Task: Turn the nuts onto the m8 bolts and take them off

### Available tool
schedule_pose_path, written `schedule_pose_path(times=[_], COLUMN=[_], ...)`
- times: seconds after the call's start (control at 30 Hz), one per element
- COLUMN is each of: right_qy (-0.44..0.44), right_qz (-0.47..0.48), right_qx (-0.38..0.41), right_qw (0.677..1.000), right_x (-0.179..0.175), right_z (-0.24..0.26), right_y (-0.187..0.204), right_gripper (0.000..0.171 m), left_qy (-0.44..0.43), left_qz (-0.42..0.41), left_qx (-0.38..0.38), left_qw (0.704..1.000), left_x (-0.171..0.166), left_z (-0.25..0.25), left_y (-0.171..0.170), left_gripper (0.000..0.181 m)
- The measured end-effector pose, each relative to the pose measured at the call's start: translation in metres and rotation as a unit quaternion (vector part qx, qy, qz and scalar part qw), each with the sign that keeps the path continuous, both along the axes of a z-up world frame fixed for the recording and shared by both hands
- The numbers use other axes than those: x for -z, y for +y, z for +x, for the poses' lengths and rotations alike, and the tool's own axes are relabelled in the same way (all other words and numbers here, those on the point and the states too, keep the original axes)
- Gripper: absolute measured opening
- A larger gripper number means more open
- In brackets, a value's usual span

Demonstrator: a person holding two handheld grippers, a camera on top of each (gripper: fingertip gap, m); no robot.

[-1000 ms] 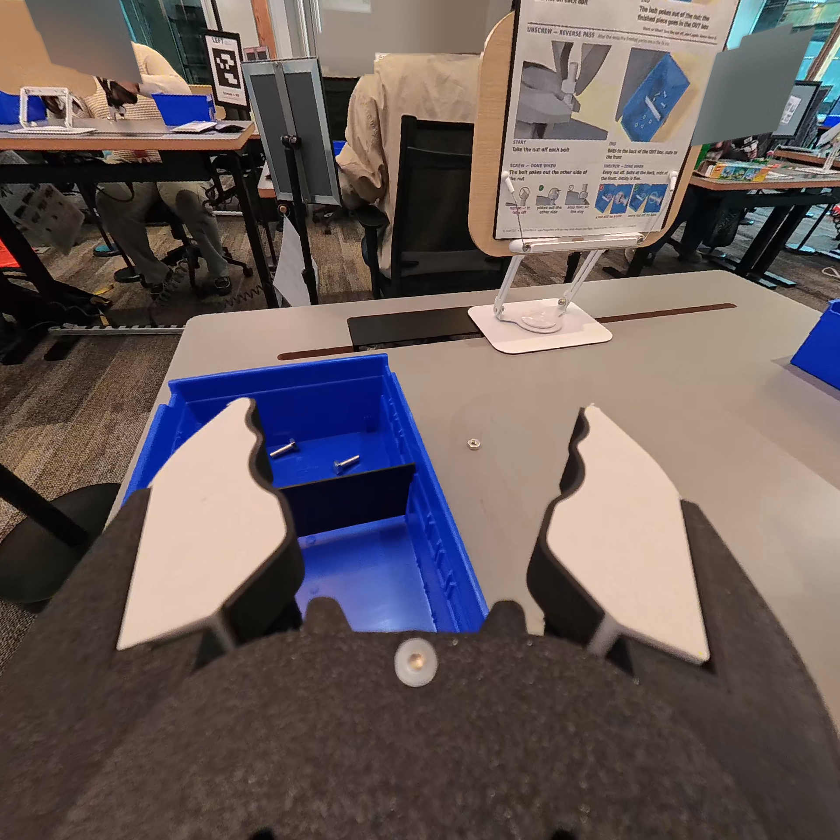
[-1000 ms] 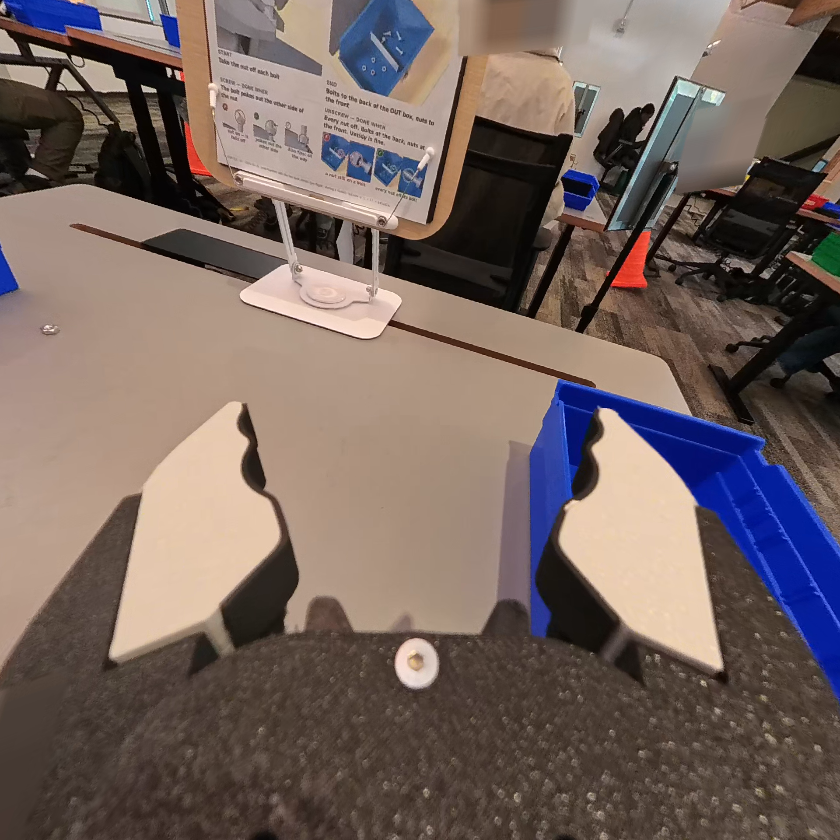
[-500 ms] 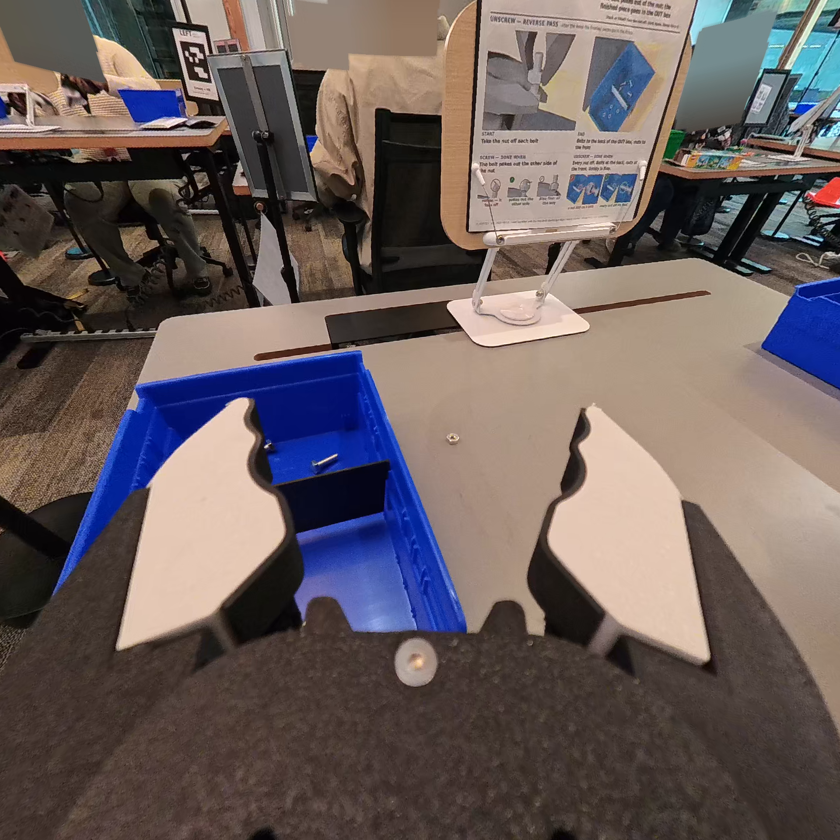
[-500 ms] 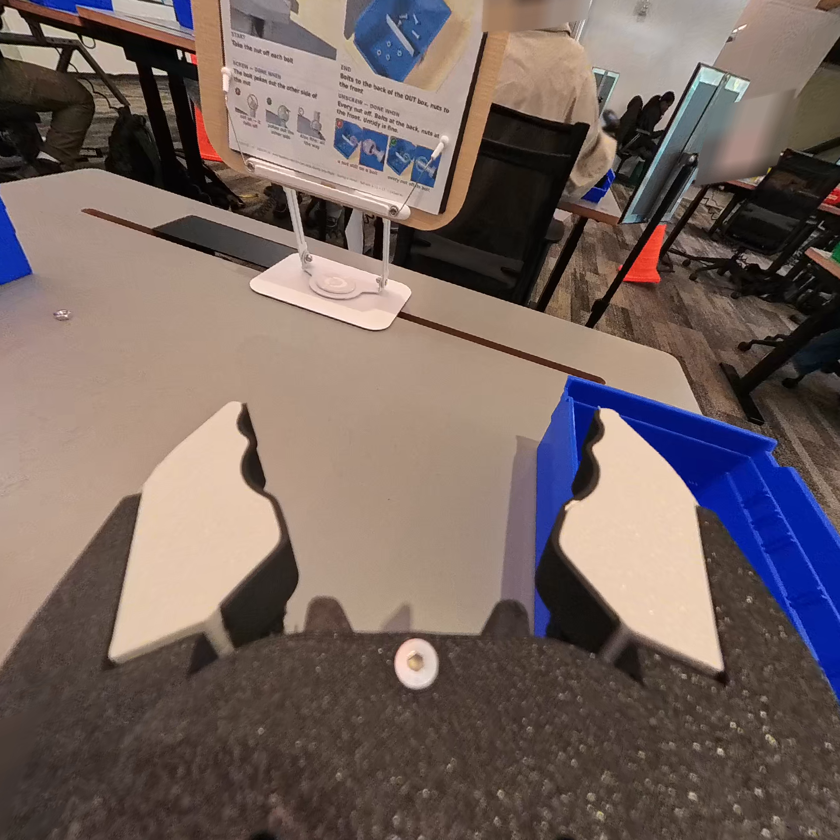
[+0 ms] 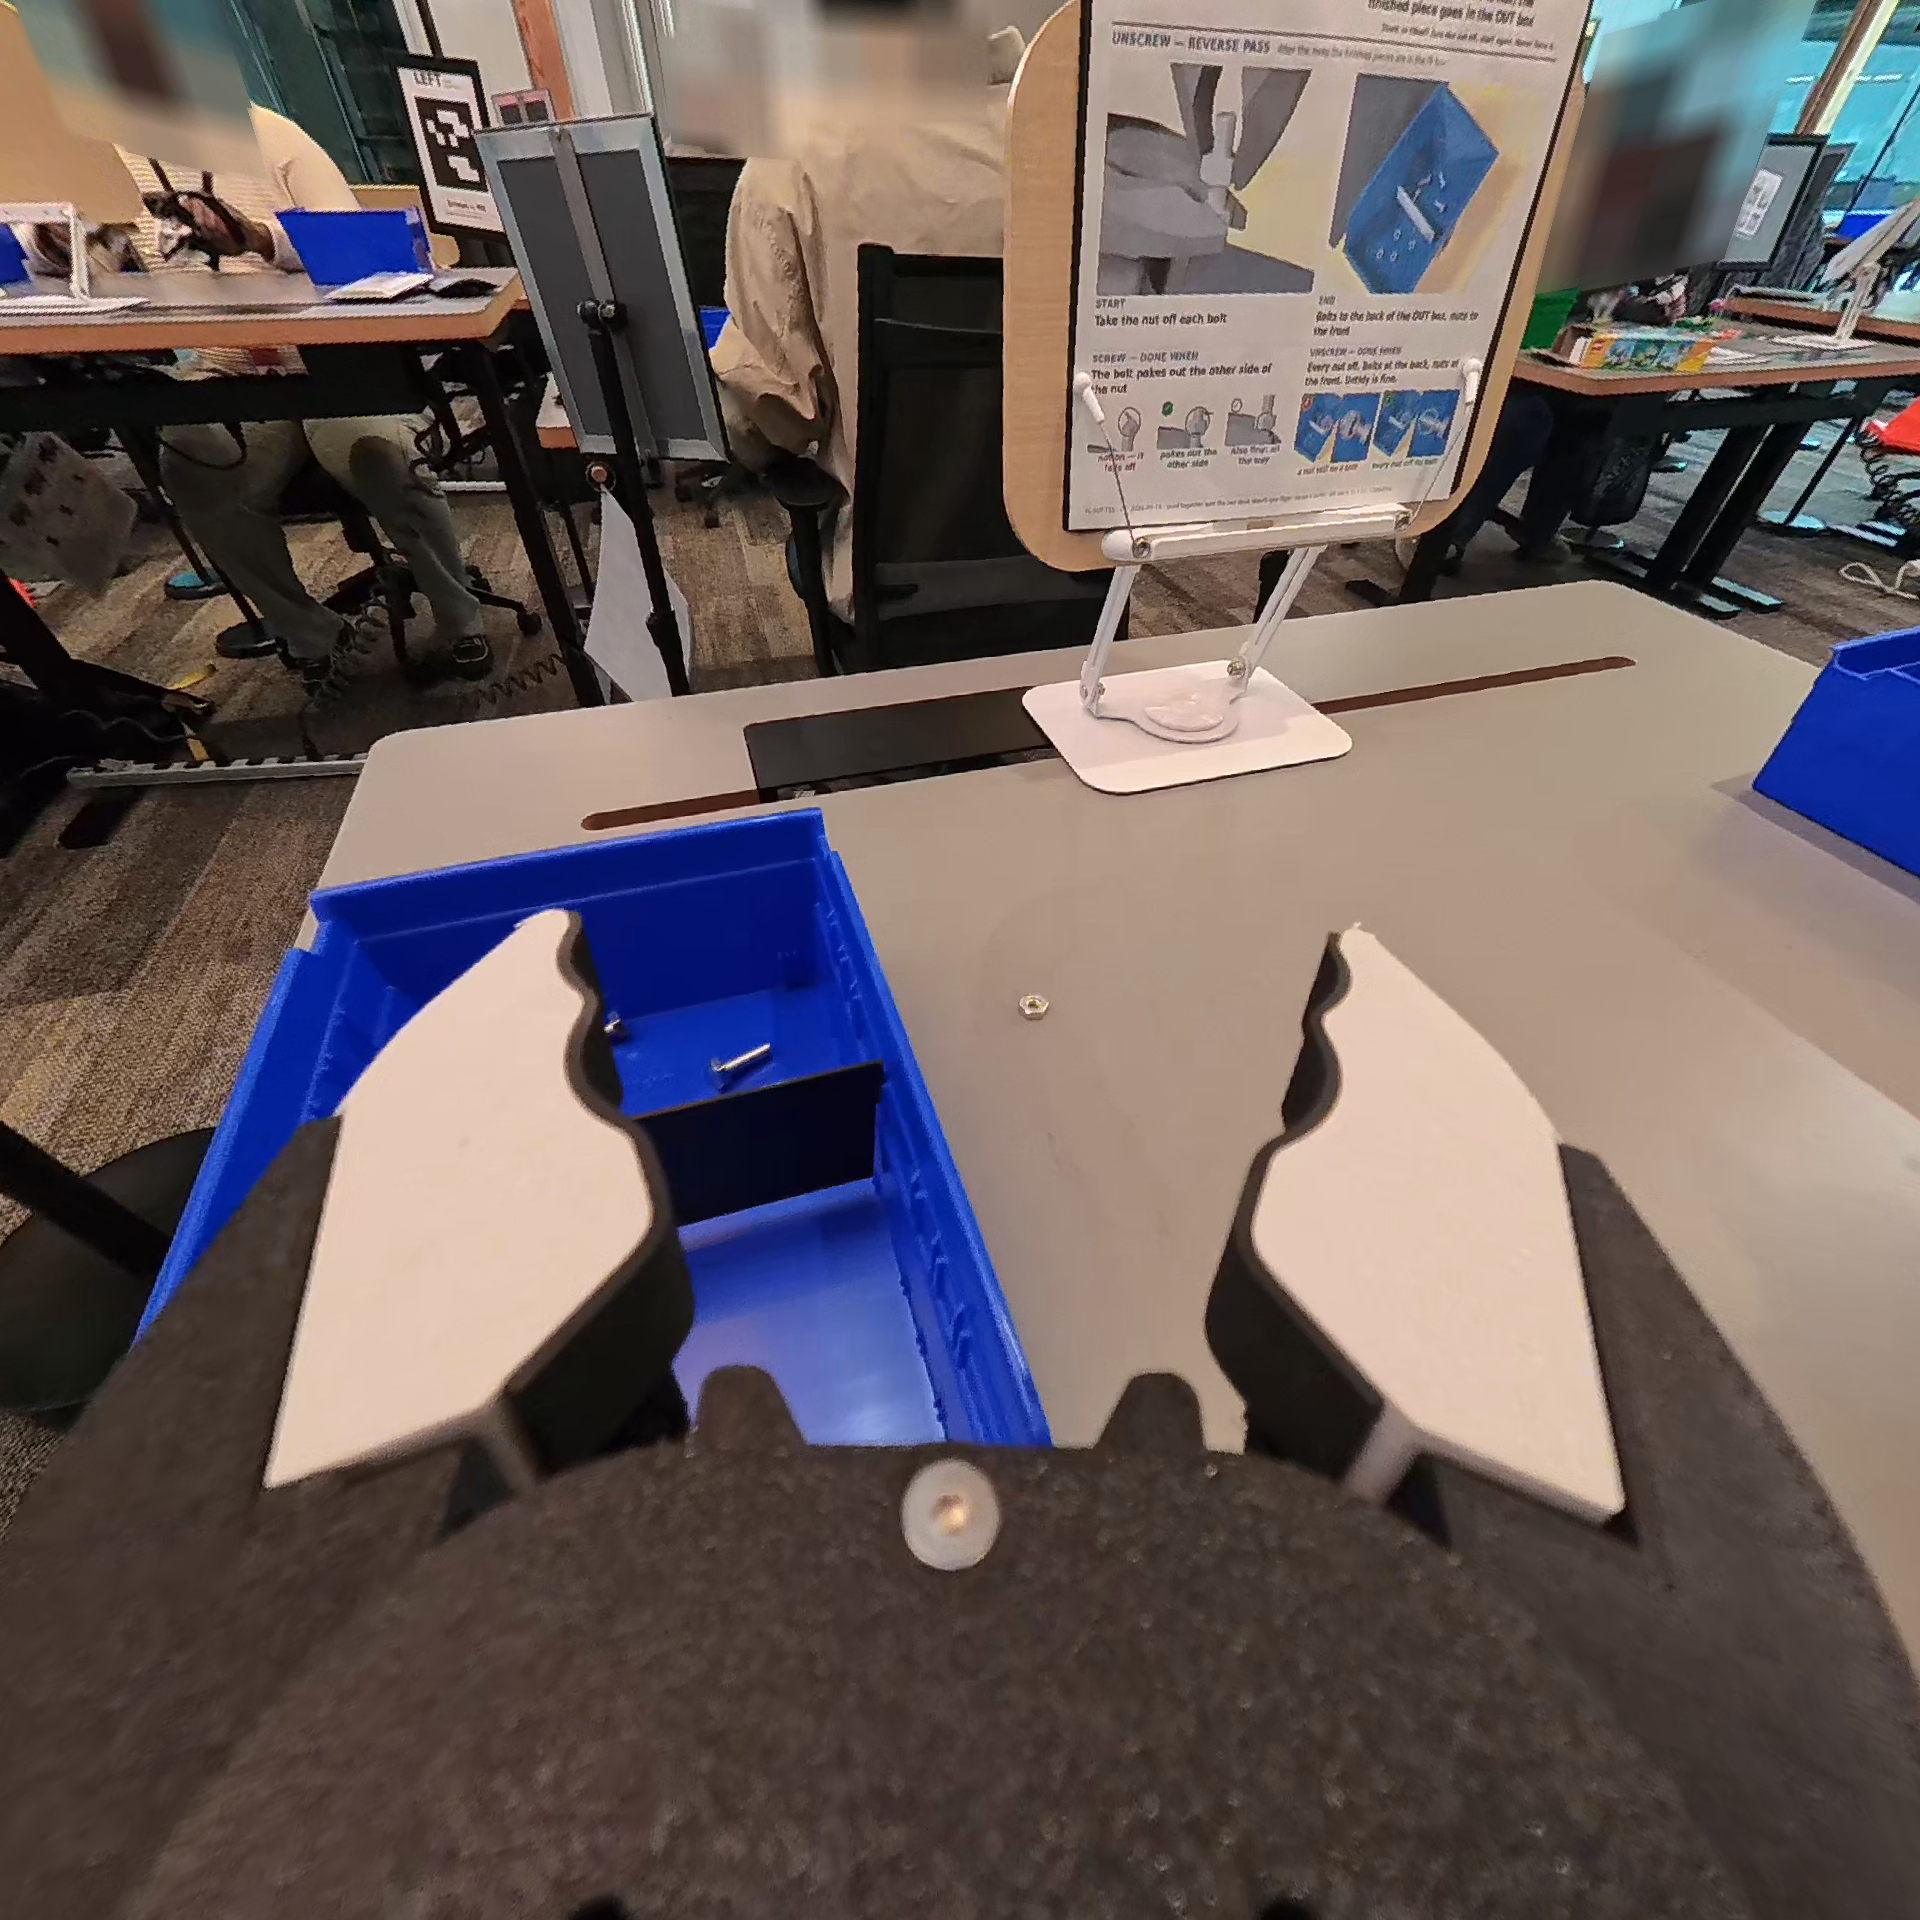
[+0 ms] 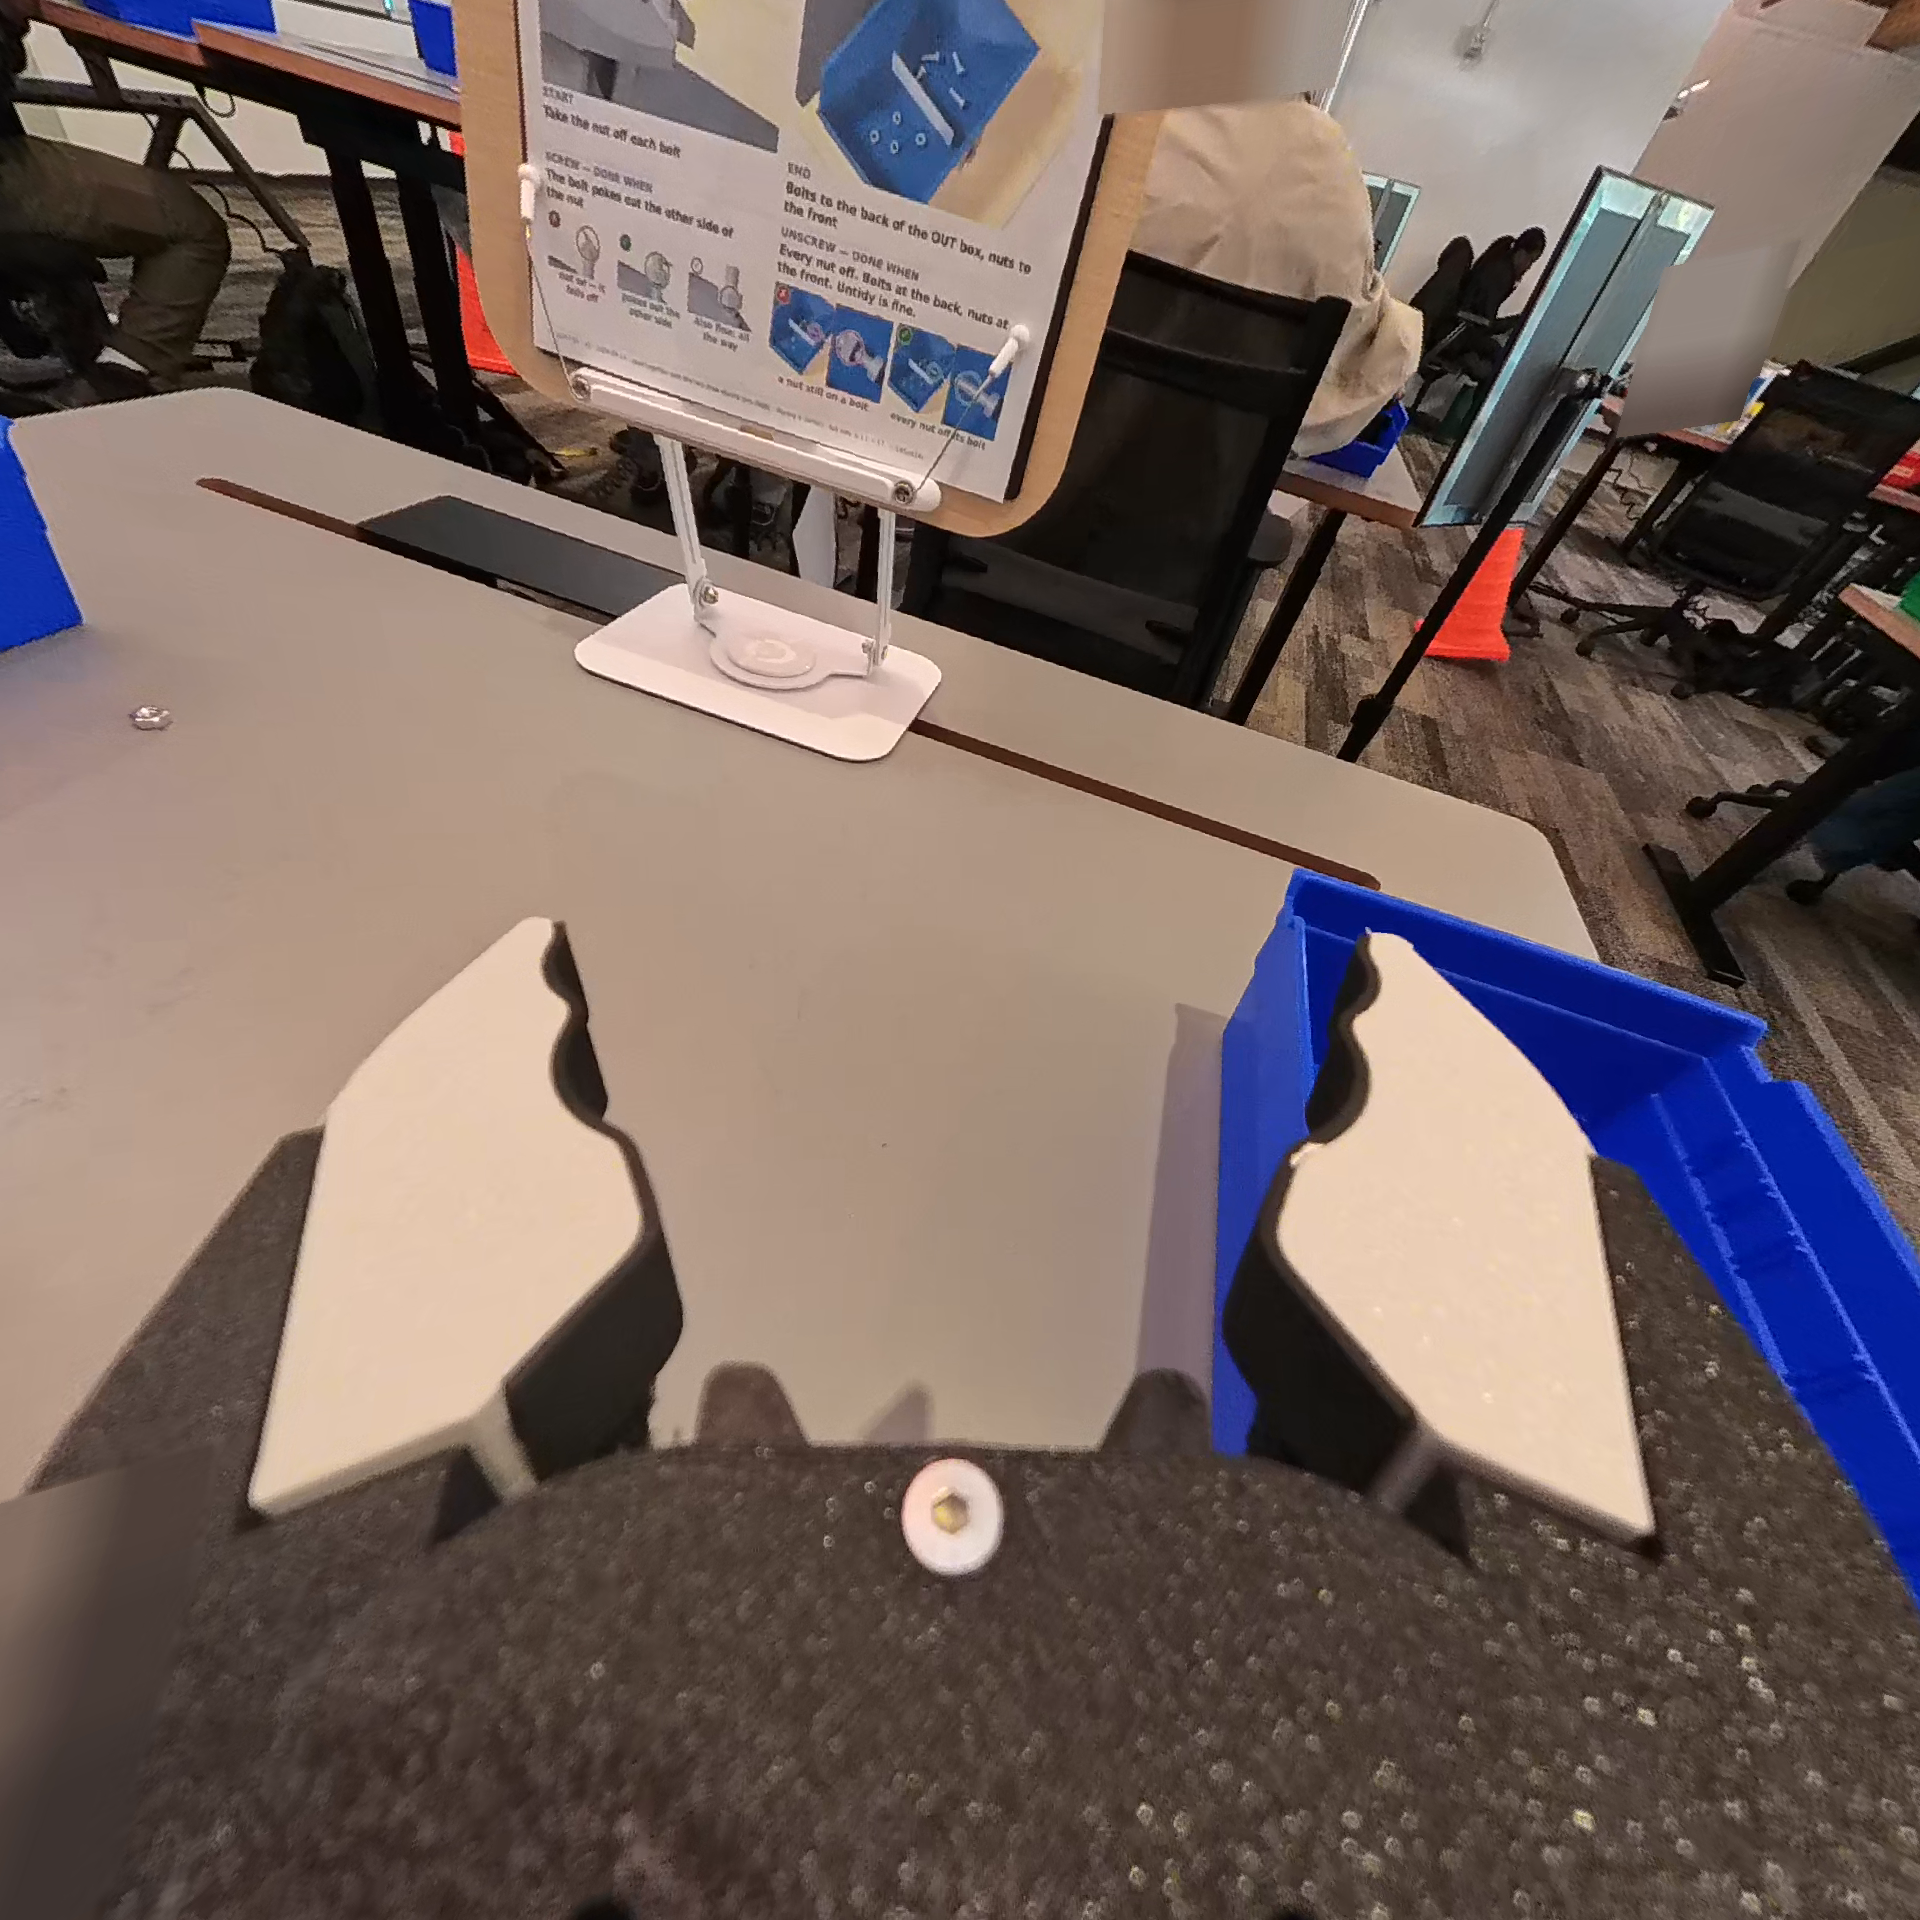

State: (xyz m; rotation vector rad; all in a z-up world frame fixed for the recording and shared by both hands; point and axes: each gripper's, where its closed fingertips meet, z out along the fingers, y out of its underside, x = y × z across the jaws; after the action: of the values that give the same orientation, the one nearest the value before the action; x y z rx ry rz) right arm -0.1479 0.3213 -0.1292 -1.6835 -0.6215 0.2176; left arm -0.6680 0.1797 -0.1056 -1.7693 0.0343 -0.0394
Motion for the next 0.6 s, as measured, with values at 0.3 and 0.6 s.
schedule_pose_path(times=[0.3,0.6], right_qy=[0.001,-0.001], right_qz=[0.000,-0.003], right_qx=[-0.001,-0.004], right_qw=[1.000,1.000], right_x=[-0.0008,0.0014], right_z=[0.0020,0.0007], right_y=[-0.0015,-0.0017], right_gripper=[0.132,0.132], left_qy=[0.001,-0.004], left_qz=[0.001,-0.002], left_qx=[0.004,0.004], left_qw=[1.000,1.000], left_x=[-0.0016,0.0012], left_z=[0.0041,0.0075], left_y=[0.0010,-0.0007], left_gripper=[0.126,0.126])
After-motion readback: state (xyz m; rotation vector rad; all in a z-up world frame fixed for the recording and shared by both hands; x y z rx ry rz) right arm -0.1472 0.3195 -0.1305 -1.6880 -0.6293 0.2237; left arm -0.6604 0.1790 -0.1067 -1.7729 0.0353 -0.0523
